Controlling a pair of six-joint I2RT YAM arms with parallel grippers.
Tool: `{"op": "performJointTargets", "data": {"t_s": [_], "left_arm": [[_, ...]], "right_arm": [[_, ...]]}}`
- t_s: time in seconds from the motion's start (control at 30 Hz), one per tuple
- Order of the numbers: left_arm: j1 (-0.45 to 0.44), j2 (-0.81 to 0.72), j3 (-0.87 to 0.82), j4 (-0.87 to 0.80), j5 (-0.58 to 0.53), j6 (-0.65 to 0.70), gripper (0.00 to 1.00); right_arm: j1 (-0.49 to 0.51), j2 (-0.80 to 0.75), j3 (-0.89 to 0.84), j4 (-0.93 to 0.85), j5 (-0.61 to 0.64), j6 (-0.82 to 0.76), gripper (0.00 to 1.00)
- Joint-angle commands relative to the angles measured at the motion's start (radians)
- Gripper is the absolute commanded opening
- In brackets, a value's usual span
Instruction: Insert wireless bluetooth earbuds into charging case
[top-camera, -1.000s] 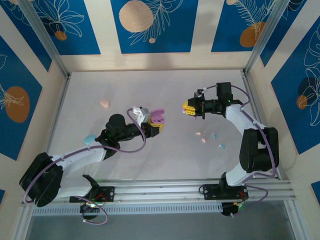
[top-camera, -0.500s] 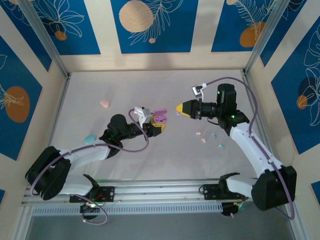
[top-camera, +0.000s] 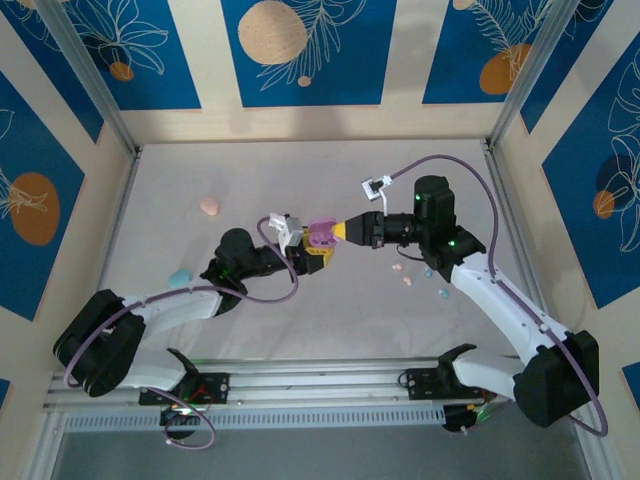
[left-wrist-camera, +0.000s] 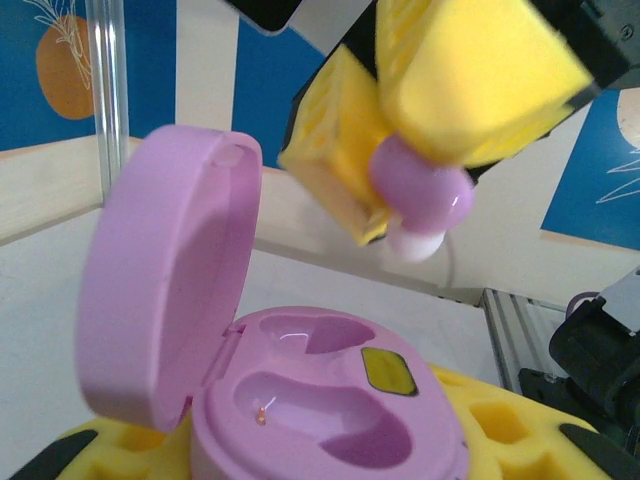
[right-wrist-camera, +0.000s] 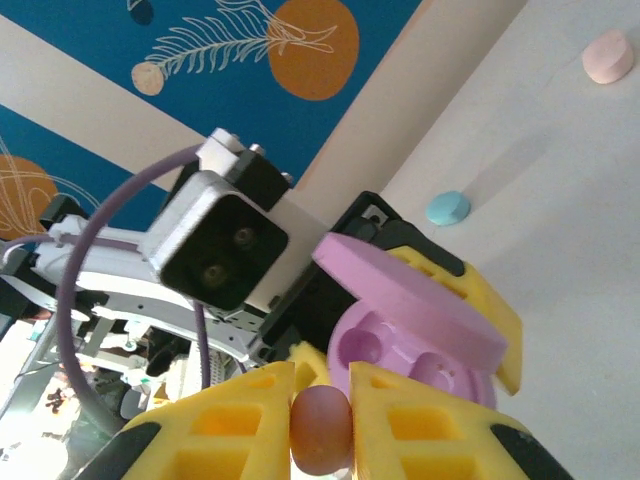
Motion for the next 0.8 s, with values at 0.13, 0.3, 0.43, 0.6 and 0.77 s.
{"op": "performJointTargets", "data": {"t_s": [0.13, 0.3, 0.43, 0.6, 0.77], "left_arm": [[-0.009, 0.021, 0.037, 0.068, 0.05, -0.045, 0.28], [-0.009, 0.026, 0.039, 0.084, 0.062, -0.058, 0.29], [-0.009, 0.027, 0.04, 0.094, 0.064, -0.068, 0.29], [-0.01, 0.027, 0.04, 0.105, 0.061, -0.077, 0.29], [-0.01, 0.028, 0.035, 0.13, 0.05, -0.093, 0.29]], "right_arm": [[0.017, 0.012, 0.019, -0.012, 0.045, -0.046, 0.21], [0.022, 0.02, 0.021, -0.017, 0.07, -0.054, 0.21], [0.023, 0.023, 0.023, -0.044, 0.085, -0.074, 0.21], [0.025, 0.026, 0.025, -0.063, 0.092, -0.089, 0.21], [0.028, 0.024, 0.023, -0.068, 0.111, -0.096, 0.21]]}}
